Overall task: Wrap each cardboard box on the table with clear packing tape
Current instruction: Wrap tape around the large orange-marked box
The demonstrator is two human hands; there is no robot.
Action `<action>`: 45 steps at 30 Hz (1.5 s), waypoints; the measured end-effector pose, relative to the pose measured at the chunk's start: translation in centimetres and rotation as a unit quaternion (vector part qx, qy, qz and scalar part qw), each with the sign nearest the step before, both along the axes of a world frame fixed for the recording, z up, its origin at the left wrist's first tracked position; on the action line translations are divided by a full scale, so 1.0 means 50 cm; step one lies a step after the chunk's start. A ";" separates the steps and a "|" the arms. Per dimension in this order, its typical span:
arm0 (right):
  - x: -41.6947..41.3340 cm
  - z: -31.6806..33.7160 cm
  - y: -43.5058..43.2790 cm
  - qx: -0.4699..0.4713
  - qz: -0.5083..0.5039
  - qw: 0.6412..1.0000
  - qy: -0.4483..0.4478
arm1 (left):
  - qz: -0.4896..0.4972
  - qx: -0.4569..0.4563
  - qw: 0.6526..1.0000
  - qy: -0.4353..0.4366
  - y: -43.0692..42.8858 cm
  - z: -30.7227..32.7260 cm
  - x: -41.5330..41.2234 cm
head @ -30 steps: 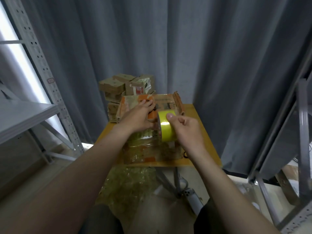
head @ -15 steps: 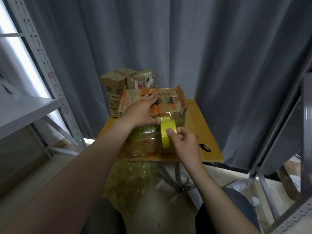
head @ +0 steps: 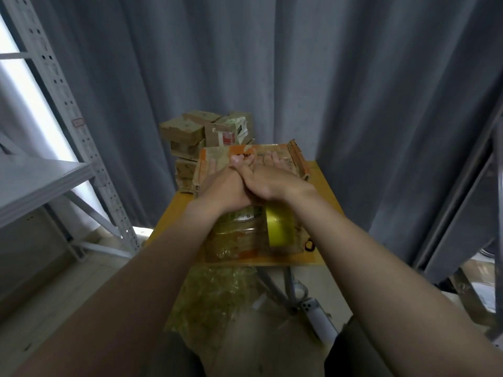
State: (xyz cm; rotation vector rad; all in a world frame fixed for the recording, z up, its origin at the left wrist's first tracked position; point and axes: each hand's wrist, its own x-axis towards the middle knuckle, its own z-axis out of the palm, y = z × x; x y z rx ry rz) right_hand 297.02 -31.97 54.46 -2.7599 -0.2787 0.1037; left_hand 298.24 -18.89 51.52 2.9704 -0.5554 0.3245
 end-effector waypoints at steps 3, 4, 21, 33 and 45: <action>0.073 0.020 0.008 -0.012 -0.021 1.000 0.014 | 0.005 -0.048 0.998 -0.026 0.000 -0.004 0.009; 0.091 0.026 0.012 -0.025 -0.029 0.999 0.015 | 0.003 -0.053 0.998 -0.030 -0.001 -0.003 0.008; -0.040 -0.033 -0.045 0.114 0.025 0.991 -0.070 | -0.010 0.072 0.997 0.011 -0.013 0.004 -0.035; -0.133 -0.192 -0.171 0.532 -0.169 0.824 -0.100 | 0.142 -0.590 0.783 -0.133 0.038 -0.141 -0.139; -0.118 -0.124 -0.119 0.435 -0.080 0.896 -0.042 | 0.254 -0.539 0.803 0.009 0.078 -0.033 -0.087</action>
